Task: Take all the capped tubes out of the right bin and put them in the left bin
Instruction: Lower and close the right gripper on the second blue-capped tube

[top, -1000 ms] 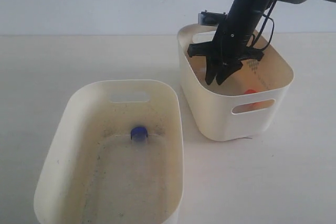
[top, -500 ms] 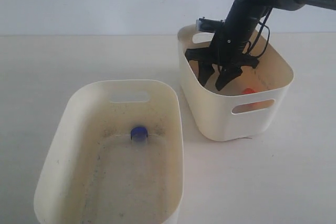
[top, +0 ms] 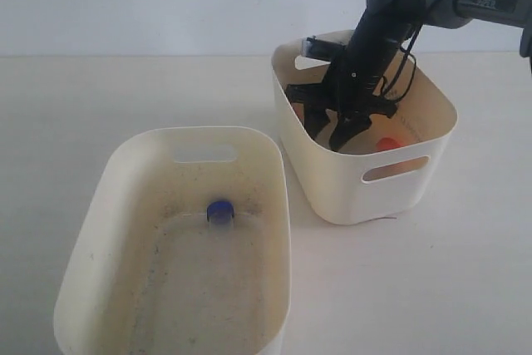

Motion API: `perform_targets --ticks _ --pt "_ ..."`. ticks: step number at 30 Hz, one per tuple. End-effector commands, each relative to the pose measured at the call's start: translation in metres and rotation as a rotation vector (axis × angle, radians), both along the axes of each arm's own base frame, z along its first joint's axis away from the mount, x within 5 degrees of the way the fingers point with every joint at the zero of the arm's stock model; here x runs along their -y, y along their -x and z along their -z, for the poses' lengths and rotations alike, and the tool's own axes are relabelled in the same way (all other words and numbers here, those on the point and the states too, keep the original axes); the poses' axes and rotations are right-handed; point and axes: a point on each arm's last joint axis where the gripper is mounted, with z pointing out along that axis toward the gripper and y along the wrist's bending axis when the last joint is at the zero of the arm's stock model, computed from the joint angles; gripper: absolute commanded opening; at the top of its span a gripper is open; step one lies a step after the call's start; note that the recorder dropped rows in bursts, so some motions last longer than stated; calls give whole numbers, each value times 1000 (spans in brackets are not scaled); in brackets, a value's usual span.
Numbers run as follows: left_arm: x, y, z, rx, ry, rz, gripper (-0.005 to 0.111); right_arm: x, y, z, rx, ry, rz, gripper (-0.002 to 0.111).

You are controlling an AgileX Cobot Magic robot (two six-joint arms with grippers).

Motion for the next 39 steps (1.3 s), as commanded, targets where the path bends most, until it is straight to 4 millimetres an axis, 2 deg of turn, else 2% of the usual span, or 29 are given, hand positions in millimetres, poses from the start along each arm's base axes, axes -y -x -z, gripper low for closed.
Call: perform_targets --ticks 1,9,14,16,19,27,30,32,37,39 --pt "0 0 -1 7 12 4 4 -4 -3 14 18 11 -14 49" --pt "0 0 -1 7 12 4 4 -4 -3 21 6 9 -14 49" --pt "0 0 -1 7 12 4 4 -4 -3 21 3 9 -21 61" --pt "0 0 -1 7 12 4 4 -4 -1 21 -11 11 -28 62" --pt "0 0 -1 7 12 4 4 -3 -1 14 -28 12 -43 62" --pt "0 0 -1 7 12 4 4 -2 -12 -18 86 29 -61 62" --pt "0 0 -1 7 12 4 4 -2 -12 -17 81 29 -49 62" --pt "0 0 -1 7 12 4 4 -1 -8 -23 81 32 -47 62" --pt "0 0 -1 7 12 4 4 6 17 -31 36 70 -58 62" --pt "0 0 -1 7 12 4 4 5 24 -28 12 65 -76 62"
